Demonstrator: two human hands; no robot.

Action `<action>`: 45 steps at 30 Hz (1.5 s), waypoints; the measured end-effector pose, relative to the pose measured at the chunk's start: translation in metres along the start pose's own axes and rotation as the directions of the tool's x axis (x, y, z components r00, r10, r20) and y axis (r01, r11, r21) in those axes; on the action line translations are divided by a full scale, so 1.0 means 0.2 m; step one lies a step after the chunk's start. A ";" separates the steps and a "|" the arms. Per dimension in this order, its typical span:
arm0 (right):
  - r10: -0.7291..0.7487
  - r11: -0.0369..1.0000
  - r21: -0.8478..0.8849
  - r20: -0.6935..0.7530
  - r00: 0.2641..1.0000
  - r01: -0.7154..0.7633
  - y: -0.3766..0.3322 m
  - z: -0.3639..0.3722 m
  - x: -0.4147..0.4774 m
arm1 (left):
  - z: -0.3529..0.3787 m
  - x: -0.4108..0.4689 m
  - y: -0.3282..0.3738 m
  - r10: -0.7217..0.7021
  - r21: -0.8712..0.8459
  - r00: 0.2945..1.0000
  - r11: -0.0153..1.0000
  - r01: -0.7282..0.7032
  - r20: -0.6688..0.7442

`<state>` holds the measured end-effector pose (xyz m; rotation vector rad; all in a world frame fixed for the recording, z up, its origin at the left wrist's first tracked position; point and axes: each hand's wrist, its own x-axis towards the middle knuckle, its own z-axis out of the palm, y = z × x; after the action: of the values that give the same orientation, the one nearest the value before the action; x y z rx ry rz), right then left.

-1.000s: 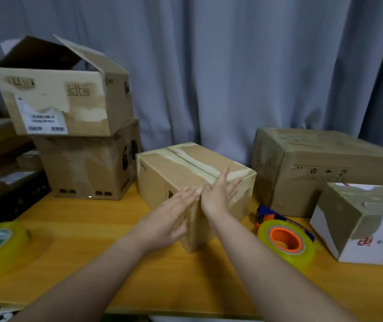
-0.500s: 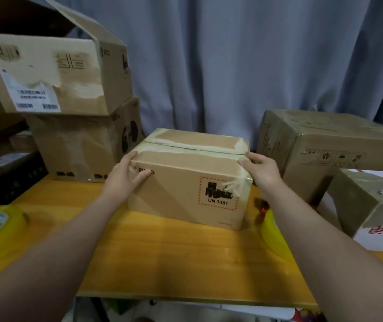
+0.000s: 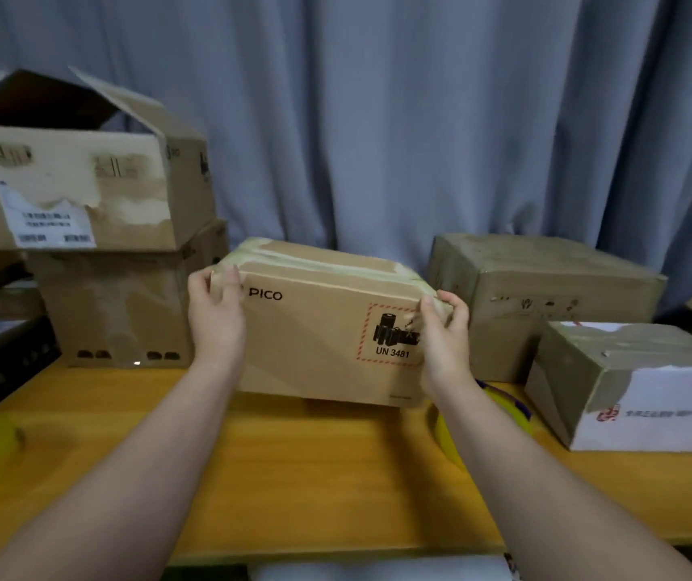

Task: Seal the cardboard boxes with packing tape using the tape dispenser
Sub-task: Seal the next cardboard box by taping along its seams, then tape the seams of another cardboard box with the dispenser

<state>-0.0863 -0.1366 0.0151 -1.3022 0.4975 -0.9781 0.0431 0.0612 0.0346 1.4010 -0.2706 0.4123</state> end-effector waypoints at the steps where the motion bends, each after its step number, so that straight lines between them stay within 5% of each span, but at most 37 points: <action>1: -0.016 0.999 0.050 -0.011 1.000 0.017 -0.05 -0.01 0.01 | 0.02 0.00 0.09 0.075 -0.009 0.997 0.997 -0.075 0.008; 5: -0.163 0.967 0.198 0.014 0.986 0.158 -0.32 -0.08 0.05 | 0.11 -0.03 0.46 0.368 -0.048 0.925 0.930 -0.365 0.097; 10: -0.542 0.797 -0.250 0.109 0.833 0.550 -0.64 -0.26 0.24 | 0.28 -0.06 0.69 0.515 -0.084 0.837 0.857 -0.508 0.187; 23: -0.576 0.531 -0.766 -0.014 0.818 0.361 -0.96 -1.04 1.10 | 1.61 -0.20 0.65 0.343 -0.049 0.856 0.935 -0.352 0.387; 26: -0.501 0.196 -0.942 0.143 0.854 0.272 -0.85 -1.08 1.22 | 1.80 -0.24 0.53 0.259 0.120 0.768 0.909 -0.398 0.585; 29: -0.444 0.095 -0.936 0.266 0.856 0.340 -0.74 -1.01 1.27 | 1.91 -0.22 0.51 0.240 0.218 0.757 0.866 -0.450 0.608; 36: -0.477 -0.048 -0.950 0.293 0.829 0.308 -0.70 -0.92 1.25 | 1.86 -0.11 0.50 0.193 0.363 0.680 0.726 -0.584 0.707; 45: -0.485 0.007 -0.794 0.528 0.697 0.607 -0.79 -0.40 0.91 | 1.37 -0.01 0.68 0.303 0.412 0.604 0.506 -0.757 0.737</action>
<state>-0.1021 -0.3260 0.1845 -2.8880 0.4930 -1.2819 -0.0008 -0.1931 0.1975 2.1967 -1.2475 0.6655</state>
